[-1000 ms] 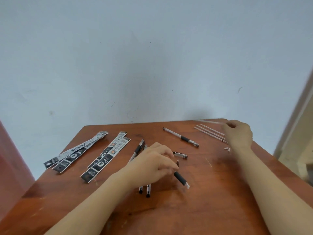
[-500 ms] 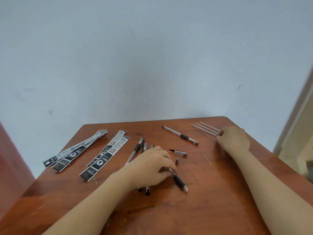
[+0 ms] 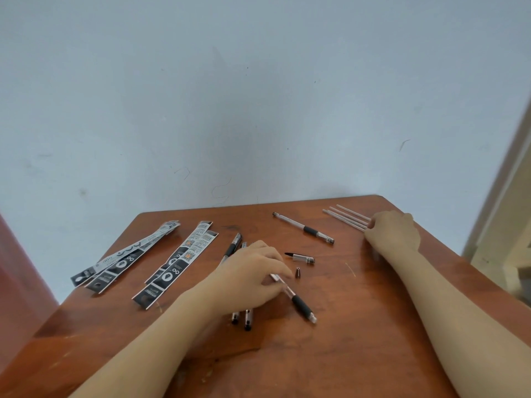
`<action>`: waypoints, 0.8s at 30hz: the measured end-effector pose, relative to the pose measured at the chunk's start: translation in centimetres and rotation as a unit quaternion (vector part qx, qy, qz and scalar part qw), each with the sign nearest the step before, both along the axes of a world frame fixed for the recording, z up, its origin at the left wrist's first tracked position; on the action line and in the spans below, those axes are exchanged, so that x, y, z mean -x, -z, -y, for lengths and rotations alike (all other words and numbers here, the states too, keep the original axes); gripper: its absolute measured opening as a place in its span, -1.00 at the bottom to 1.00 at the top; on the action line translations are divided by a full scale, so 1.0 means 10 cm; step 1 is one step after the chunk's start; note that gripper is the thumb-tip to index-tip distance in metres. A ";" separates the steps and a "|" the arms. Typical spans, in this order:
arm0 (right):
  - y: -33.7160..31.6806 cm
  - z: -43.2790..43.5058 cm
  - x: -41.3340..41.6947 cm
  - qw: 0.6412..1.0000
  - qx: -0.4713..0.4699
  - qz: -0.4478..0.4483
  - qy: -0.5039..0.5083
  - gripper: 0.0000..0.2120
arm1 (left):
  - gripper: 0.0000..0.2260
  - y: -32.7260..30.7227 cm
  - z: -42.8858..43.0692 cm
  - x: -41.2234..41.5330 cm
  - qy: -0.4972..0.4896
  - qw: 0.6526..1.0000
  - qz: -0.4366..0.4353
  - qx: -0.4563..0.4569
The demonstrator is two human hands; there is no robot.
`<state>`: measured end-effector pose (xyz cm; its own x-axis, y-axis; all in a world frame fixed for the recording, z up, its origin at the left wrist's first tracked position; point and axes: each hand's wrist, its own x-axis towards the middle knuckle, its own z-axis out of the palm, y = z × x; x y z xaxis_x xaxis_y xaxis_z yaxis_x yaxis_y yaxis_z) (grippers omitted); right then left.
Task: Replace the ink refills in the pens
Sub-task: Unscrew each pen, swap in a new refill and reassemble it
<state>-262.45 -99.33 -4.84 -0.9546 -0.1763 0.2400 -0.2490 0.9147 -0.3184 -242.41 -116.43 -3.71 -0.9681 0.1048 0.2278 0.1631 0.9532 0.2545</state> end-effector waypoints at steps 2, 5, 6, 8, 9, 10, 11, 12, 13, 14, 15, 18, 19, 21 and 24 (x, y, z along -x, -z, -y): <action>-0.05 0.02 -0.05 0.999 0.028 -0.027 -0.018 -0.75 | -0.80 -0.03 0.06 -0.01 -0.041 0.999 -0.033 0.004; -0.13 0.13 -0.23 0.989 0.094 -0.063 -0.097 -0.78 | -0.79 -0.07 0.22 -0.01 -0.146 0.984 -0.084 0.050; -0.15 0.19 -0.31 0.982 0.119 -0.068 -0.133 -0.78 | -0.78 -0.08 0.29 -0.02 -0.191 0.975 -0.096 0.063; -0.15 0.31 -0.49 0.965 0.142 -0.073 -0.209 -0.80 | -0.77 -0.08 0.44 -0.03 -0.278 0.953 -0.097 0.071; -0.13 0.37 -0.56 0.956 0.136 -0.074 -0.249 -0.81 | -0.77 -0.07 0.51 -0.05 -0.312 0.943 -0.090 0.067; -0.11 0.42 -0.61 0.947 0.123 -0.069 -0.288 -0.81 | -0.77 -0.06 0.58 -0.06 -0.340 0.935 -0.081 0.063; -0.08 0.45 -0.66 0.939 0.105 -0.053 -0.322 -0.80 | -0.77 -0.05 0.65 -0.06 -0.363 0.927 -0.069 0.060; -0.06 0.48 -0.69 0.933 0.079 -0.030 -0.349 -0.76 | -0.77 -0.04 0.70 -0.07 -0.381 0.921 -0.055 0.058; -0.03 0.49 -0.72 0.928 0.051 -0.005 -0.368 -0.72 | -0.77 -0.02 0.74 -0.07 -0.394 0.916 -0.039 0.058; -0.01 0.50 -0.73 0.924 0.024 0.018 -0.381 -0.67 | -0.77 0.00 0.77 -0.07 -0.404 0.913 -0.022 0.059; 0.00 0.50 -0.74 0.920 0.000 0.035 -0.390 -0.63 | -0.77 0.01 0.79 -0.07 -0.411 0.909 -0.003 0.061; 0.00 0.51 -0.76 0.915 -0.039 0.049 -0.399 -0.57 | -0.76 0.05 0.81 -0.05 -0.423 0.902 0.049 0.072; 0.00 0.51 -0.76 0.915 -0.040 0.050 -0.397 -0.57 | -0.75 0.06 0.82 -0.05 -0.423 0.902 0.056 0.072; -0.01 0.51 -0.77 0.915 -0.042 0.047 -0.398 -0.58 | -0.75 0.08 0.84 -0.04 -0.418 0.904 0.053 0.064; 0.00 0.52 -0.77 0.914 -0.048 0.045 -0.400 -0.60 | -0.72 0.10 0.87 -0.03 -0.409 0.910 0.041 0.052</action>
<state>-254.79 -104.53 -4.81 -0.5253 -0.8432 0.1143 -0.8278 0.4754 -0.2979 -242.14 -125.16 -4.75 -0.7450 -0.6421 0.1809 -0.6279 0.7665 0.1349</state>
